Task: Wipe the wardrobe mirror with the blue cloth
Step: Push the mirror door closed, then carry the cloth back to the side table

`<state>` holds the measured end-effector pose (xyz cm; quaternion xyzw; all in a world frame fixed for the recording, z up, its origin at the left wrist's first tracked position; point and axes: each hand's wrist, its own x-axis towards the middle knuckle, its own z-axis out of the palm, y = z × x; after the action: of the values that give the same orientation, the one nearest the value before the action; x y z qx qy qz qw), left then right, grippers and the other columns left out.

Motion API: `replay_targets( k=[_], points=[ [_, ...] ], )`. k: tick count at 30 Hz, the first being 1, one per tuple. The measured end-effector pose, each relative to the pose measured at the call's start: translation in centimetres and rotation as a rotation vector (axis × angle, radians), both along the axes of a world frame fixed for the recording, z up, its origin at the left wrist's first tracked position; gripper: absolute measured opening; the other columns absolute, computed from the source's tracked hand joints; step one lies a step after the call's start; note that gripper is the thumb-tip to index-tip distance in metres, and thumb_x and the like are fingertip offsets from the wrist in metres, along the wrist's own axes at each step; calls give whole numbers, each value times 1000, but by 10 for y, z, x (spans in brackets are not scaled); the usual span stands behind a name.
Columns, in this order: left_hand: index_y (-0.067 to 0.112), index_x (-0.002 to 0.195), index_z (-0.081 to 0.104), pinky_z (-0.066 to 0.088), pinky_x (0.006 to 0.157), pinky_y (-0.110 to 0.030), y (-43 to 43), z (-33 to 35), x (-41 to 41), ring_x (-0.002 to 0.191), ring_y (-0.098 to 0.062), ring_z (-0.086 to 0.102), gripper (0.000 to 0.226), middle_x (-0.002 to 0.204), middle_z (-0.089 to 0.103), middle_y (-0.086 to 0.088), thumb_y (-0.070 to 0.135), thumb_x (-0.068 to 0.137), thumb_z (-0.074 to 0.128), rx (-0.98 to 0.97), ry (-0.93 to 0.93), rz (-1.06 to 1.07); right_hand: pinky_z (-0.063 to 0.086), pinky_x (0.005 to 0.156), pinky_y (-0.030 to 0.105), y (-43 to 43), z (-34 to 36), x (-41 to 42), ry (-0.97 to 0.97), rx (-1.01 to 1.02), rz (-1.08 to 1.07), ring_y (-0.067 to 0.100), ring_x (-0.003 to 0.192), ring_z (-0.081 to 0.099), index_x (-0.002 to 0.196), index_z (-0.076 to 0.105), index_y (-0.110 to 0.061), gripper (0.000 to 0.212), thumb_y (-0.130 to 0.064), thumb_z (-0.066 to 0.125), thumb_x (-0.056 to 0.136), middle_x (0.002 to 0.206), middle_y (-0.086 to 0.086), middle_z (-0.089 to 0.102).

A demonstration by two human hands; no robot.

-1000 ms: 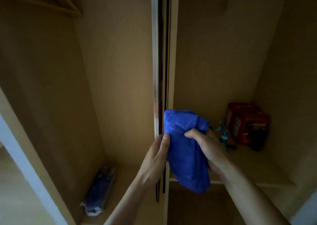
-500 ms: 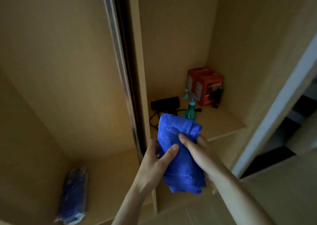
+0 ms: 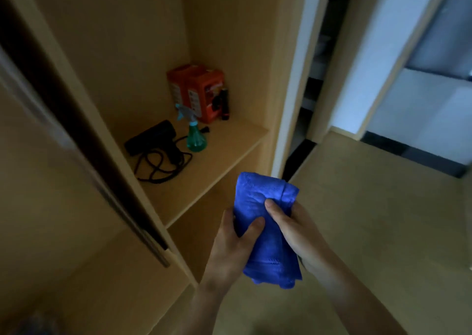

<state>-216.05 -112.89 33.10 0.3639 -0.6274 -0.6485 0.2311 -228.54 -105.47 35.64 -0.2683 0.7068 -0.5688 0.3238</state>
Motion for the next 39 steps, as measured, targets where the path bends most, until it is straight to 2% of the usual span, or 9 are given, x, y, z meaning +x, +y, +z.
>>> replay_targets(
  k=[5, 9, 13, 16, 21, 26, 31, 35, 39],
  points=[
    [25, 118, 61, 61, 89, -37, 32, -9, -36, 101, -10, 73, 41, 107, 74, 8, 53, 90, 70, -18, -25, -189, 57, 88, 34, 55, -7, -21, -25, -22, -163, 7, 93, 72, 107, 67, -21, 16, -30, 54, 101, 97, -4, 76],
    [22, 117, 61, 59, 76, -23, 79, -9, -76, 94, -5, 73, 32, 103, 75, 7, 42, 93, 69, 13, -29, -355, 57, 92, 44, 120, -13, -39, -94, -62, -369, 16, 98, 72, 120, 63, -20, 24, -33, 57, 100, 107, 0, 74],
    [27, 120, 62, 60, 80, -28, 143, -10, -113, 98, -7, 73, 40, 109, 75, 11, 48, 87, 71, 100, -39, -564, 60, 88, 42, 199, -14, -50, -174, -109, -569, 19, 98, 73, 124, 59, -18, 31, -36, 58, 98, 113, 3, 73],
    [27, 121, 61, 61, 81, -30, 198, -12, -131, 97, -6, 73, 49, 112, 74, 10, 54, 81, 71, 112, -69, -689, 61, 85, 37, 263, -15, -49, -179, -109, -695, 16, 95, 73, 120, 62, -20, 27, -35, 58, 98, 107, 0, 75],
    [30, 122, 59, 63, 86, -39, 293, -14, -137, 99, -9, 74, 51, 114, 73, 8, 59, 83, 75, 119, -139, -900, 60, 86, 40, 366, -20, -30, -168, -70, -900, 14, 91, 74, 114, 64, -22, 23, -37, 58, 98, 102, 0, 76],
    [30, 124, 58, 61, 78, -28, 370, -16, -136, 96, -5, 74, 48, 112, 73, 11, 51, 84, 73, 119, -151, -1075, 57, 93, 49, 446, -28, -5, -186, -92, -1053, 18, 96, 73, 115, 65, -23, 24, -39, 57, 98, 103, 0, 76],
    [27, 128, 57, 62, 84, -34, 435, -19, -130, 102, -11, 74, 69, 115, 74, 7, 64, 74, 78, 97, -193, -1252, 56, 95, 48, 508, -37, 25, -231, -114, -1245, 18, 99, 72, 115, 65, -24, 25, -41, 57, 98, 104, 0, 76],
    [27, 125, 59, 61, 81, -30, 478, -20, -126, 99, -9, 74, 51, 111, 75, 9, 52, 84, 73, 69, -228, -1442, 56, 96, 49, 546, -42, 54, -281, -187, -1424, 22, 99, 73, 115, 65, -17, 24, -33, 54, 101, 104, 6, 76],
    [27, 124, 60, 62, 83, -33, 519, -20, -120, 96, -8, 74, 41, 105, 76, 13, 45, 90, 71, 48, -257, -1626, 57, 93, 49, 572, -42, 87, -309, -221, -1603, 23, 96, 74, 116, 63, -17, 27, -37, 57, 99, 102, 6, 76]
  ],
)
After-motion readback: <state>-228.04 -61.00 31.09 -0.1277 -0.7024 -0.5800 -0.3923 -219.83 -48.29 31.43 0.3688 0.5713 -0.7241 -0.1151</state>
